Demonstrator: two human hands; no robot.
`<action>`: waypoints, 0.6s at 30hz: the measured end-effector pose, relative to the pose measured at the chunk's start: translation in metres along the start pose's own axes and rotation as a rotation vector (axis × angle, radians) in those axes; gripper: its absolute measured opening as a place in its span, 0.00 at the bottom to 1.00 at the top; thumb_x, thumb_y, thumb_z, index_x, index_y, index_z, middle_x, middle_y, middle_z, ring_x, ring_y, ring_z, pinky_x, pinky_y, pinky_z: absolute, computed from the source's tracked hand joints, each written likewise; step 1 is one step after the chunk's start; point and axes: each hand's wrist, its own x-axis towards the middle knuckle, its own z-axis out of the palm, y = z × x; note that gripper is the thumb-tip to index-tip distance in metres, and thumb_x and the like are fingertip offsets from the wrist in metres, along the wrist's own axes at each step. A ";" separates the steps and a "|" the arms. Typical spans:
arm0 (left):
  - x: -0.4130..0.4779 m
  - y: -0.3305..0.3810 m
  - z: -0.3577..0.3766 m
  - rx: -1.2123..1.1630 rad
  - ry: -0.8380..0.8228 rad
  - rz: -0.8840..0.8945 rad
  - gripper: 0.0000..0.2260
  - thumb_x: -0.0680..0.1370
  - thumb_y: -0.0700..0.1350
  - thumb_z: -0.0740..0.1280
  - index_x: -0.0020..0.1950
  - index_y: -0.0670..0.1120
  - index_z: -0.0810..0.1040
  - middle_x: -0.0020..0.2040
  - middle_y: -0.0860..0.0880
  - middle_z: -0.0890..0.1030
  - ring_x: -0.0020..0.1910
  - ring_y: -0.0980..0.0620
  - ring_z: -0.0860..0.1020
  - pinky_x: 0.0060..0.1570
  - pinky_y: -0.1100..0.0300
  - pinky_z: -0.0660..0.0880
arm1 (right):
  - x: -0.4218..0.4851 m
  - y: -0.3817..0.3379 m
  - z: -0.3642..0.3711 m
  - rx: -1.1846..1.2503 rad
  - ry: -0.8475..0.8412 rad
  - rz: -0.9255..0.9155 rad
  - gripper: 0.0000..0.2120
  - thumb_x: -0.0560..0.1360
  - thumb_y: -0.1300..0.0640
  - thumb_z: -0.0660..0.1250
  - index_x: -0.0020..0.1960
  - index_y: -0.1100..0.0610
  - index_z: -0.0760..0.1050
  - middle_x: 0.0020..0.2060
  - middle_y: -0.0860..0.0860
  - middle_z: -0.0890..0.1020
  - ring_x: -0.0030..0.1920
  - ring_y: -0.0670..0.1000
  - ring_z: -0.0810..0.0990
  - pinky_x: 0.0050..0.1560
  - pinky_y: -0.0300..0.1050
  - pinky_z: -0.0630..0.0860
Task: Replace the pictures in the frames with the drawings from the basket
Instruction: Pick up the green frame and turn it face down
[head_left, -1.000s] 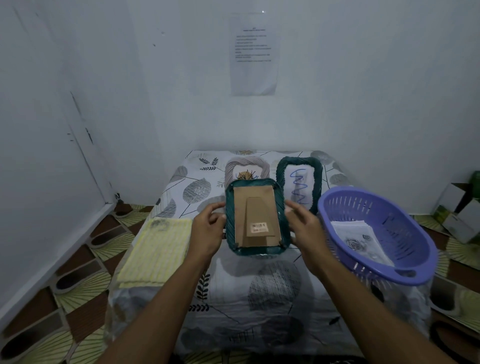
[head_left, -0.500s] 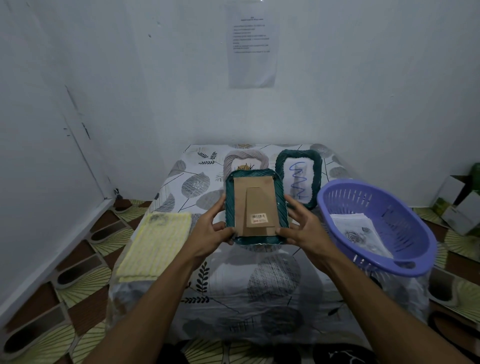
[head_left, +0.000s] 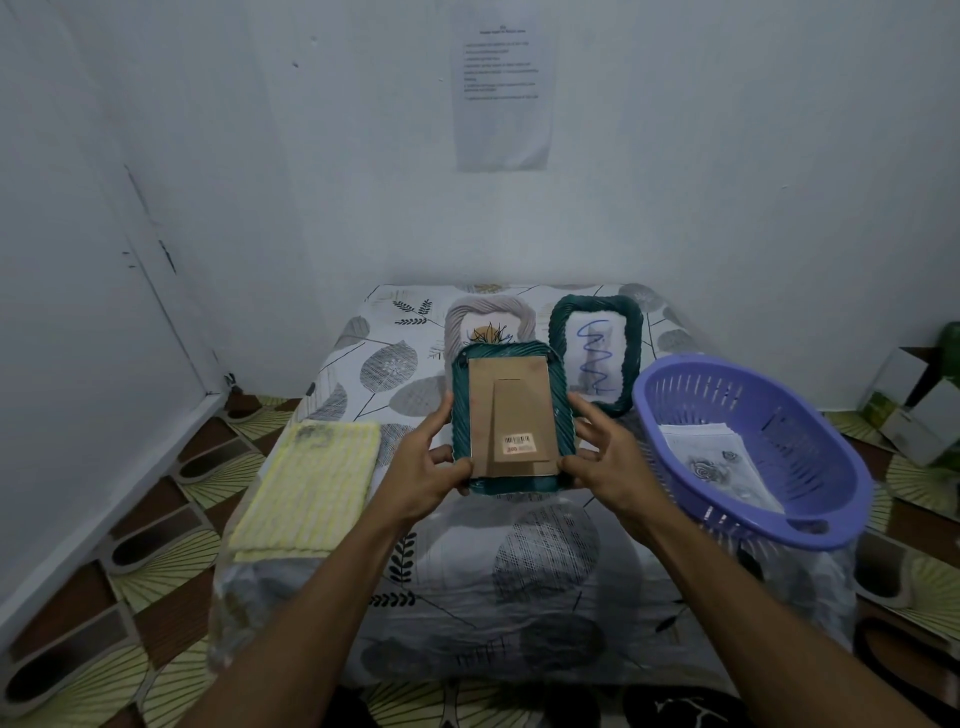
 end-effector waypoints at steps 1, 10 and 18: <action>0.000 0.000 0.000 -0.012 -0.003 -0.006 0.39 0.73 0.29 0.67 0.78 0.51 0.55 0.72 0.49 0.70 0.44 0.48 0.80 0.36 0.53 0.78 | 0.000 0.000 -0.001 0.006 -0.001 0.004 0.40 0.71 0.70 0.69 0.75 0.43 0.61 0.73 0.51 0.66 0.72 0.49 0.65 0.54 0.49 0.79; 0.007 -0.010 -0.004 -0.021 0.013 -0.046 0.31 0.78 0.34 0.64 0.76 0.55 0.59 0.48 0.54 0.82 0.42 0.50 0.80 0.41 0.57 0.80 | -0.002 0.004 -0.004 0.208 0.013 0.127 0.31 0.77 0.70 0.61 0.72 0.43 0.68 0.68 0.51 0.75 0.65 0.57 0.75 0.49 0.57 0.81; 0.003 -0.036 0.009 0.416 0.023 0.060 0.20 0.81 0.37 0.59 0.73 0.48 0.68 0.62 0.47 0.77 0.58 0.50 0.74 0.57 0.63 0.70 | -0.007 0.030 -0.005 -0.018 0.100 0.153 0.25 0.77 0.73 0.59 0.68 0.52 0.73 0.61 0.52 0.80 0.56 0.51 0.81 0.47 0.46 0.82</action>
